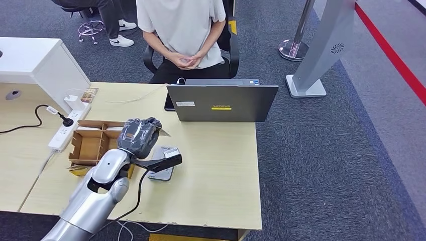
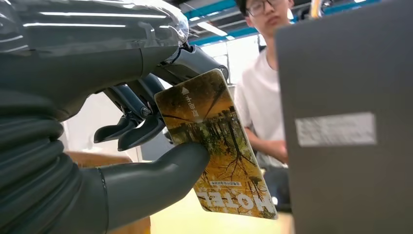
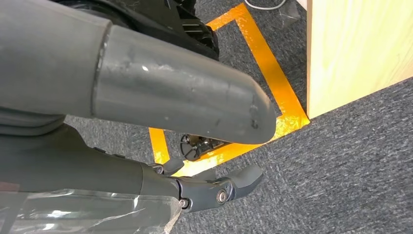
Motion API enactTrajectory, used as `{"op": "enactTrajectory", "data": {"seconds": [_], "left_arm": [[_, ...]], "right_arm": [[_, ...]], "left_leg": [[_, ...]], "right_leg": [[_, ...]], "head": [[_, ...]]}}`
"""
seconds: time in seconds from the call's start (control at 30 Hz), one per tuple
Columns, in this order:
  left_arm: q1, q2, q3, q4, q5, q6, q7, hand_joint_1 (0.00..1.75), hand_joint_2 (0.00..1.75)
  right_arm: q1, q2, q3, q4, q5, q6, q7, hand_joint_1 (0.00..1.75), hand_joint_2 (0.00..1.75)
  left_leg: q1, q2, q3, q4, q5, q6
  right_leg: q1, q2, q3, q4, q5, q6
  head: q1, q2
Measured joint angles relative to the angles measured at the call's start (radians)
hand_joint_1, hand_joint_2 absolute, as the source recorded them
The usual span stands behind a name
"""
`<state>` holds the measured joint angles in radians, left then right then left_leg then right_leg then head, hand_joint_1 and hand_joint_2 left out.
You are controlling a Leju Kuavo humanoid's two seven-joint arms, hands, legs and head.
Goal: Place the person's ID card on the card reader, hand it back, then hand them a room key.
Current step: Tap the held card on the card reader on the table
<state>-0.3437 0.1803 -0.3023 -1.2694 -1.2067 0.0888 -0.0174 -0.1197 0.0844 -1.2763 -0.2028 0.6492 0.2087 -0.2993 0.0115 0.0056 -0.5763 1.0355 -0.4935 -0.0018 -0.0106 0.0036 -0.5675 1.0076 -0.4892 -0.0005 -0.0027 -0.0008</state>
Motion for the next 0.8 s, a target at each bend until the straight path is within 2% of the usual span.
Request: {"op": "enactTrajectory", "data": {"seconds": [0.2,0.3,0.6,0.8], "left_arm": [[0.016,-0.002,-0.046,-0.027,0.006,-0.024,0.002,1.75,1.75],[0.016,-0.001,-0.062,-0.031,0.02,-0.077,0.014,1.75,1.75],[0.004,-0.001,-0.118,0.01,-0.004,-0.212,0.151,1.75,1.75],[-0.008,0.0,-0.142,0.067,-0.019,-0.244,0.184,1.75,1.75]], "right_arm": [[0.004,-0.004,-0.008,0.0,-0.001,0.001,0.0,0.0,0.0],[0.005,-0.005,-0.01,0.001,-0.002,0.0,0.0,0.0,0.0],[0.007,-0.006,-0.018,0.001,0.001,0.002,-0.002,0.0,0.0],[0.008,-0.006,-0.018,0.001,0.004,0.012,-0.01,0.0,0.0]], "left_leg": [[0.001,0.0,0.0,0.0,0.001,-0.001],[0.0,0.0,0.0,0.0,0.001,-0.001],[0.0,0.0,0.0,0.0,0.001,-0.001],[0.0,0.0,0.0,0.0,0.001,-0.001]], "right_leg": [[0.0,0.0,0.0,0.001,0.0,0.0],[0.0,0.0,0.0,0.001,0.0,0.0],[0.0,0.0,0.0,0.001,0.0,0.0],[0.0,0.0,0.0,0.001,0.0,0.0]], "head": [[0.0,0.0],[0.0,0.0],[0.0,0.0],[0.0,0.0]]}}
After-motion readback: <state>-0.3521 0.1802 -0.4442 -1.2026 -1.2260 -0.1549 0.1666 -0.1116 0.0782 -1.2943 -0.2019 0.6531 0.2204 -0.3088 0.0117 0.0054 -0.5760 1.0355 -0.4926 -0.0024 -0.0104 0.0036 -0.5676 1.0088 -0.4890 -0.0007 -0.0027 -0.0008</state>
